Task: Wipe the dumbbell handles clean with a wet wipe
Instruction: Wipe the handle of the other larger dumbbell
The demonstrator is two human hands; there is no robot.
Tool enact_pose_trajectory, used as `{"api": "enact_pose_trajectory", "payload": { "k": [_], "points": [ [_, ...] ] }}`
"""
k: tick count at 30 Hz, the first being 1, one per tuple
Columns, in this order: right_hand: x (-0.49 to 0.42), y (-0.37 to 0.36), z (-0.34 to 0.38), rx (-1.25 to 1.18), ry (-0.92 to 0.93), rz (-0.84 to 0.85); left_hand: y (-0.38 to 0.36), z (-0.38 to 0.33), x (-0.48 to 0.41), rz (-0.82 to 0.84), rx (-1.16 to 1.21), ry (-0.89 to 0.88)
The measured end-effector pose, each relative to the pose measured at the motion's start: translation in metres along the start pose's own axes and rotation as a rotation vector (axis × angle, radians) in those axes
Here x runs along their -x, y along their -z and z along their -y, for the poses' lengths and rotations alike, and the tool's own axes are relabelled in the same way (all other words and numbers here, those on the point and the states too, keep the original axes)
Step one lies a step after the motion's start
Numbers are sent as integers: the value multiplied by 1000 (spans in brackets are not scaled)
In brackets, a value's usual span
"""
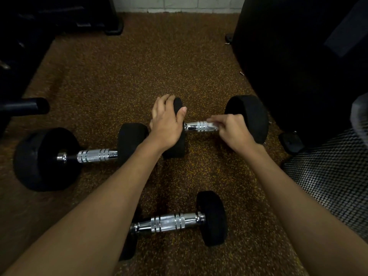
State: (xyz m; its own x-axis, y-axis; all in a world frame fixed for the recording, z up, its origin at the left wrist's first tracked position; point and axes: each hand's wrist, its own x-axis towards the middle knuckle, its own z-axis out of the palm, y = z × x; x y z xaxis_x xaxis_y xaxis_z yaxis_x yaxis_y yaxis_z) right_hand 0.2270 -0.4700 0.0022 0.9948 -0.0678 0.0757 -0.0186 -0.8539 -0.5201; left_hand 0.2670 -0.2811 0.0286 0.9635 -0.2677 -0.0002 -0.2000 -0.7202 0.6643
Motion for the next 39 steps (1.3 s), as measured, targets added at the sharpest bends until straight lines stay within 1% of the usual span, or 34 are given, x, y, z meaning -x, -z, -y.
{"api": "enact_pose_trajectory", "payload": {
  "k": [3, 8, 10, 12, 17, 20, 22, 26, 31, 32, 33, 34, 35, 37, 38, 39],
  "points": [
    [-15, -4, 9, 5, -63, 21, 1, 0, 0, 1, -1, 4],
    [3, -12, 25, -57, 59, 60, 0, 1, 0, -2, 1, -1],
    [16, -12, 19, -30, 114, 42, -1, 0, 1, -3, 2, -4],
    [23, -10, 8, 19, 127, 24, 0, 1, 1, -5, 1, -7],
    [11, -13, 4, 39, 46, -80, 1, 1, 1, -2, 5, -16],
    [-1, -17, 17, 49, -24, -56, 0, 1, -1, -7, -2, -11],
    [-2, -18, 23, 89, 3, -47, 0, 1, -2, -12, -9, -12],
    [12, -21, 22, 175, 125, -21, 0, 1, 0, -12, -10, -14],
    [43, -32, 7, 136, 177, -81, -1, 0, 3, -13, -6, -21],
    [51, -34, 6, 90, 153, -119, 0, 0, 2, -14, -3, -23],
    [59, -36, 7, 4, 81, -171, 0, 0, 2, -11, 3, -22],
    [65, -37, 10, -110, -34, -229, 0, 1, 2, -8, 9, -20],
    [68, -39, 12, -225, -188, -287, 1, 1, 1, -5, 12, -20],
    [61, -45, 12, -467, -589, -369, 1, 0, 1, -4, 12, -19],
    [52, -49, 10, -671, -789, -380, 1, 0, 1, -2, 10, -19],
    [42, -52, 12, -934, -923, -372, 1, 0, 1, -5, 8, -19]
  ]
}}
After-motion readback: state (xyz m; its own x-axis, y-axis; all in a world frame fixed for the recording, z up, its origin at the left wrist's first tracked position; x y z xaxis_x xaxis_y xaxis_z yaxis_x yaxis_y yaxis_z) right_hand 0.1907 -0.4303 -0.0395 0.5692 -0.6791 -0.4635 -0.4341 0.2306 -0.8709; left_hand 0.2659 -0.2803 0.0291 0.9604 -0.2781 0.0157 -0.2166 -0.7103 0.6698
